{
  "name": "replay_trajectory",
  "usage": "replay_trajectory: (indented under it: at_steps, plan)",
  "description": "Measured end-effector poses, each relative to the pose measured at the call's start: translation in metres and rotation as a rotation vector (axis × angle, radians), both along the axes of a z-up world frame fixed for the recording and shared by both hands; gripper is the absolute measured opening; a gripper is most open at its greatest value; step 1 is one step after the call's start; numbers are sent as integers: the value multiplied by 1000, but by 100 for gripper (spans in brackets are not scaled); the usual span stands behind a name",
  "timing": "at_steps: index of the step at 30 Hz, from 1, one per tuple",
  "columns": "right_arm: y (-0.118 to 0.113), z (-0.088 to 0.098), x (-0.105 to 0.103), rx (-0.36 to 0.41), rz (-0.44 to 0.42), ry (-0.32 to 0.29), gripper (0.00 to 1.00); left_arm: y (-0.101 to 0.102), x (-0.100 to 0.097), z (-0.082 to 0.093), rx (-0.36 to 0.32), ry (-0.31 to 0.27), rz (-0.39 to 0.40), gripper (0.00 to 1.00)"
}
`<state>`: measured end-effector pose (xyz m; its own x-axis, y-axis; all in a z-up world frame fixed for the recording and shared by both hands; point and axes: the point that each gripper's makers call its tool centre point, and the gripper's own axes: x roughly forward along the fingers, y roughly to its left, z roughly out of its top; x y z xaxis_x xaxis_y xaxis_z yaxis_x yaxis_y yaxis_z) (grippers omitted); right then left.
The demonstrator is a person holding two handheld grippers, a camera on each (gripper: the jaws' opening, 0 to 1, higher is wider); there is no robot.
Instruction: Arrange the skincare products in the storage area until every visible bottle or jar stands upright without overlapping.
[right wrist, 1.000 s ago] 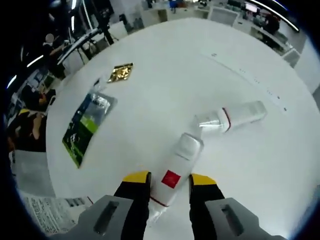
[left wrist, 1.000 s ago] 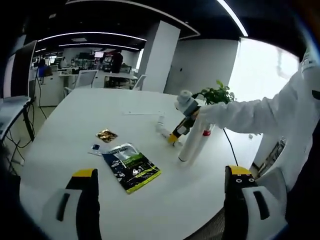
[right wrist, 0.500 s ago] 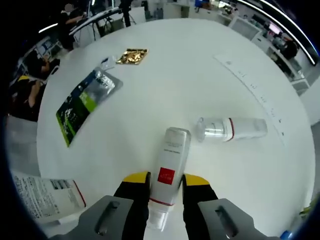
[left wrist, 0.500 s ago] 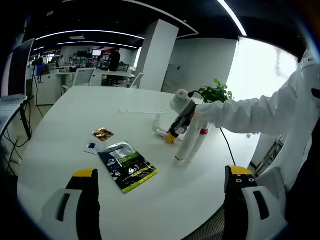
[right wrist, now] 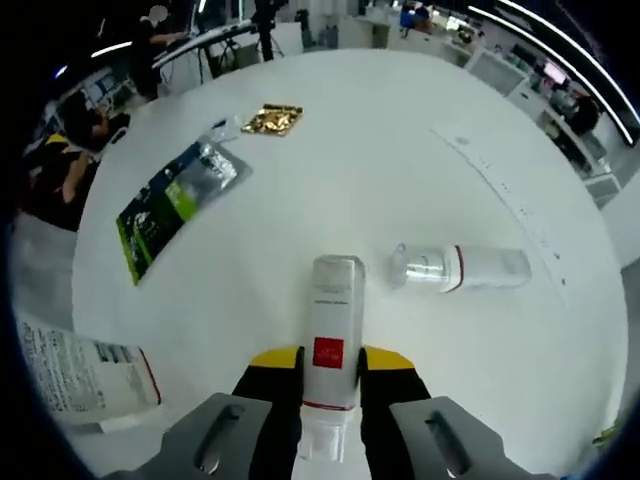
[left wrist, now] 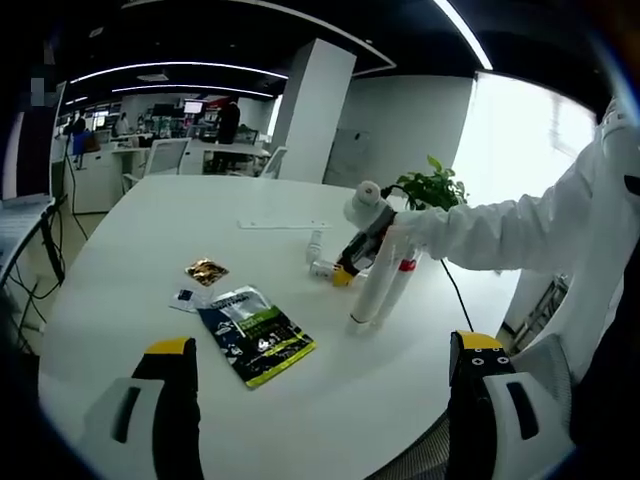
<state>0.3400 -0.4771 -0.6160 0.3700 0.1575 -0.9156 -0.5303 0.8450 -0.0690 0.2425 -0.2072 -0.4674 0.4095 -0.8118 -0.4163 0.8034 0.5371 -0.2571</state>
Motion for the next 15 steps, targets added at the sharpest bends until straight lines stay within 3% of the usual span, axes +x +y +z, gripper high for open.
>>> replay_trajectory:
  at_steps: [2, 7, 10, 11, 15]
  plan:
    - [-3, 5, -1, 15, -6, -18, 12, 1, 0, 1, -1, -2, 3, 100]
    - [-11, 40, 12, 63, -2, -175, 12, 1, -1, 1, -2, -7, 0, 100]
    - [-13, 58, 13, 52, 34, -247, 12, 0, -1, 3, -9, -7, -3, 99]
    - [-11, 72, 14, 47, 71, -301, 12, -1, -1, 5, -17, -8, -5, 99]
    - [-11, 94, 15, 47, 80, -355, 12, -5, -2, 9, -28, -8, -18, 99]
